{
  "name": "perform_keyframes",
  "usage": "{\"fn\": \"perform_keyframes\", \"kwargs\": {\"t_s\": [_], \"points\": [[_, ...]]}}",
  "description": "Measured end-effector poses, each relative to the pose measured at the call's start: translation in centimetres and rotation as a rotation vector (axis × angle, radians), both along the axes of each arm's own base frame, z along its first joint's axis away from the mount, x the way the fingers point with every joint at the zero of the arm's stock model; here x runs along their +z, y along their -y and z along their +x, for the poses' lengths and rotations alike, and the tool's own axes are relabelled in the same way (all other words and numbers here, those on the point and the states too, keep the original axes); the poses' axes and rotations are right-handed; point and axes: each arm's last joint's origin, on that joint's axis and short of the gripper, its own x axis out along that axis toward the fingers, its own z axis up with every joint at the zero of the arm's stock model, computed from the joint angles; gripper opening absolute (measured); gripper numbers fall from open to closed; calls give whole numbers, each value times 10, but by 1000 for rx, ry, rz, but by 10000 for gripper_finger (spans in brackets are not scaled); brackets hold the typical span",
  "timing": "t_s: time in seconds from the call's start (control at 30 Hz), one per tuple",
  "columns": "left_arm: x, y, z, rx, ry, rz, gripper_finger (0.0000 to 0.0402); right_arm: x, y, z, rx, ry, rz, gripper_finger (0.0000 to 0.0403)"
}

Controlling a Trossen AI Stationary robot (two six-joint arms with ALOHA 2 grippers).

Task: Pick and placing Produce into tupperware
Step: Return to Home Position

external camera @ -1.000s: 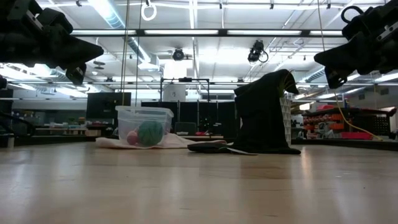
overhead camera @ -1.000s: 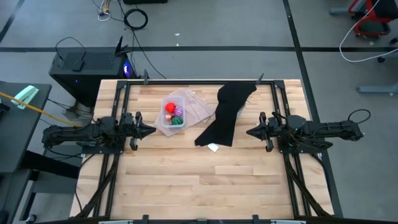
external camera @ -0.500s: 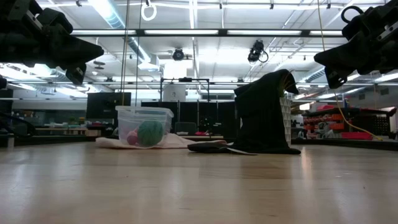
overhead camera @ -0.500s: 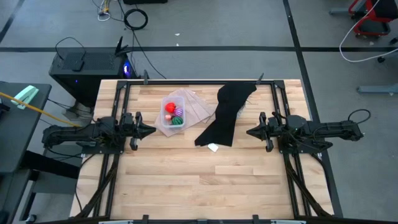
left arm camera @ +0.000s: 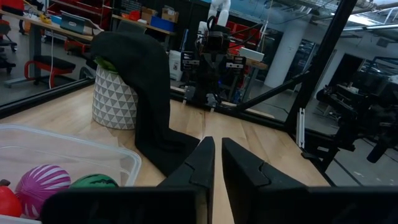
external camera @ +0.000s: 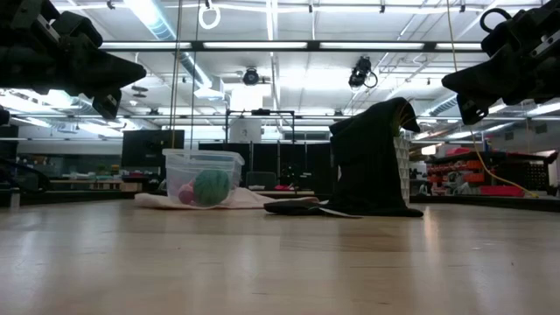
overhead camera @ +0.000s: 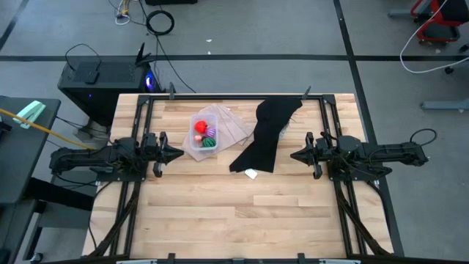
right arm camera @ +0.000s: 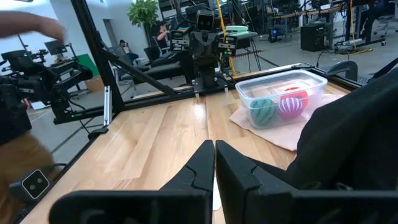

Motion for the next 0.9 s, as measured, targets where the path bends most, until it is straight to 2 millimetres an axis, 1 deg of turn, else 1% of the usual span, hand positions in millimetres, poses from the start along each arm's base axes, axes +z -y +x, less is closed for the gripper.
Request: {"fn": "perform_keyframes", "kwargs": {"t_s": [0.2, 0.53, 0.9], "points": [[0, 0, 0, 0, 0, 0, 40, 0, 0, 0, 0, 0, 0, 22], [0, 0, 0, 0, 0, 0, 28, 0, 0, 0, 0, 0, 0, 22], [0, 0, 0, 0, 0, 0, 40, 0, 0, 0, 0, 0, 0, 22]]}}
